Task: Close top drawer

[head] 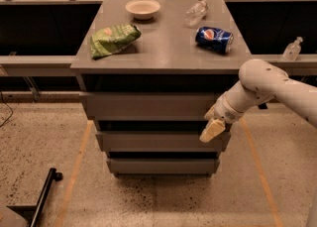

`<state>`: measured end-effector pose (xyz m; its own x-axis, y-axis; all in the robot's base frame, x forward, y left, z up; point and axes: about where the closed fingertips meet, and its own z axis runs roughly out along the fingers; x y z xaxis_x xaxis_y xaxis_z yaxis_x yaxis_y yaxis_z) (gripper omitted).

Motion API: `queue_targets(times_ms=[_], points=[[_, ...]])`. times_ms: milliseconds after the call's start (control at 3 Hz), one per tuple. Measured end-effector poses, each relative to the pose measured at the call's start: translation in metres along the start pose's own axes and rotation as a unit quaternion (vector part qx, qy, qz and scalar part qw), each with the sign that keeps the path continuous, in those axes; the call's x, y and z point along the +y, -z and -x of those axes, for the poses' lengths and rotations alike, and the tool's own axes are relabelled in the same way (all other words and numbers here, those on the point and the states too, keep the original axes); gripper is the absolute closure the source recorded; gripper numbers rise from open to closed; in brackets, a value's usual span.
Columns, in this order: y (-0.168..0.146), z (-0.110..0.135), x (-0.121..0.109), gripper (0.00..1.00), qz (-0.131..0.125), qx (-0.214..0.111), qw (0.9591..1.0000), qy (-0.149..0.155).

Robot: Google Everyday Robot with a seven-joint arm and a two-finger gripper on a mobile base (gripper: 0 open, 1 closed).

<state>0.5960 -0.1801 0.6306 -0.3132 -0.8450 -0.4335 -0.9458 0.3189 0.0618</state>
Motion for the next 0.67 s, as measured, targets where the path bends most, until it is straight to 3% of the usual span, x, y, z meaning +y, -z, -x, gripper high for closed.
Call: queue_targets(times_ms=[667], points=[[-0.0017,0.0001,0.0006,0.0,0.002,0.0,1.0,0.0]])
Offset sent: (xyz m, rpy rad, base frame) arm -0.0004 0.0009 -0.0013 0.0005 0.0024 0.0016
